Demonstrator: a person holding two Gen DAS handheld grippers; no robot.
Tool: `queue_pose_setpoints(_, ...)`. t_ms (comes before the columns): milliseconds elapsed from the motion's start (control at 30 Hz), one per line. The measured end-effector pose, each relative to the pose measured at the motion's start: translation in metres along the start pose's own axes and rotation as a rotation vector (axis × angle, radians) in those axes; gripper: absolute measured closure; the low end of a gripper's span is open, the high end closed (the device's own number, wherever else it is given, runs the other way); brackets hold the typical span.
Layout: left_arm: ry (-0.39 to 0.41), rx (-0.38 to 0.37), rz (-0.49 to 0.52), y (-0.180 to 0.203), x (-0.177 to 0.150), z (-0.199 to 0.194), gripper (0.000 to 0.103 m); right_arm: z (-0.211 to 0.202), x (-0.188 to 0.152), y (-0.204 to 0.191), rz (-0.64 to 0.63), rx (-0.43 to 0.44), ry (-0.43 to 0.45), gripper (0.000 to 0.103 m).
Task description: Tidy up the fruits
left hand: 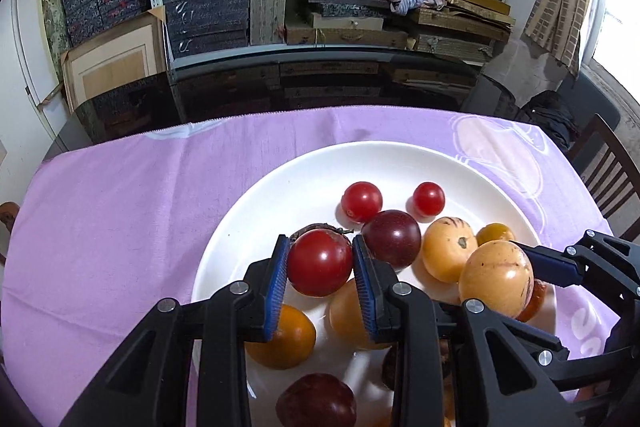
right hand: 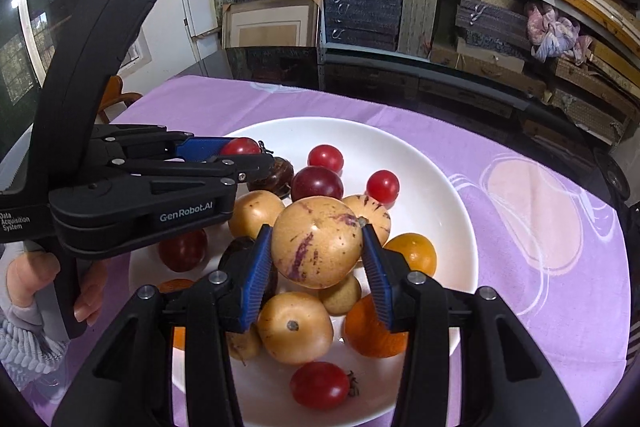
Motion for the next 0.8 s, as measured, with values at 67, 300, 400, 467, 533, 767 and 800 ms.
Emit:
queue_pose_setpoints(67,0.000,0.003,-0.001,0.000,-0.002,0.004,0.070,0.005,-0.001,0.001,0.001,0.002,-0.008,0.059)
queue_pose_setpoints(300,0.029,0.033,0.018,0.003,-0.006,0.000,0.045,0.009,-0.007,0.003,0.014,0.012,-0.003,0.051)
queue_pose_setpoints(400,0.051,0.020,-0.011,0.001,-0.008,-0.008,0.039,0.002,-0.008,0.002,0.017,0.010,0.015,0.046)
queue_pose_setpoints(467,0.067,0.020,-0.027,0.000,-0.010,-0.016,0.034,-0.005,-0.009,0.002,0.017,0.006,0.029,0.041)
queue_pose_setpoints(533,0.089,0.033,-0.036,-0.001,-0.014,-0.026,0.028,-0.014,-0.012,0.002,0.020,-0.001,0.045,0.034)
queue_pose_setpoints(767,0.181,0.128,-0.002,0.002,-0.039,-0.071,0.003,-0.059,-0.039,-0.005,0.029,-0.031,0.118,0.012)
queue_pose_setpoints(800,0.199,0.129,-0.001,0.003,-0.044,-0.080,0.003,-0.065,-0.046,-0.007,0.026,-0.041,0.121,0.009)
Point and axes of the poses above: each gripper's, at about its wrist camera, not at the fingertips, and z roughly the way its jaws point, y to its right, x to its top, the point moved 7 cm from there along z, roughly the way its jaws point, and after that the axes turned 4 degrees about x, right-handed, at the moved point
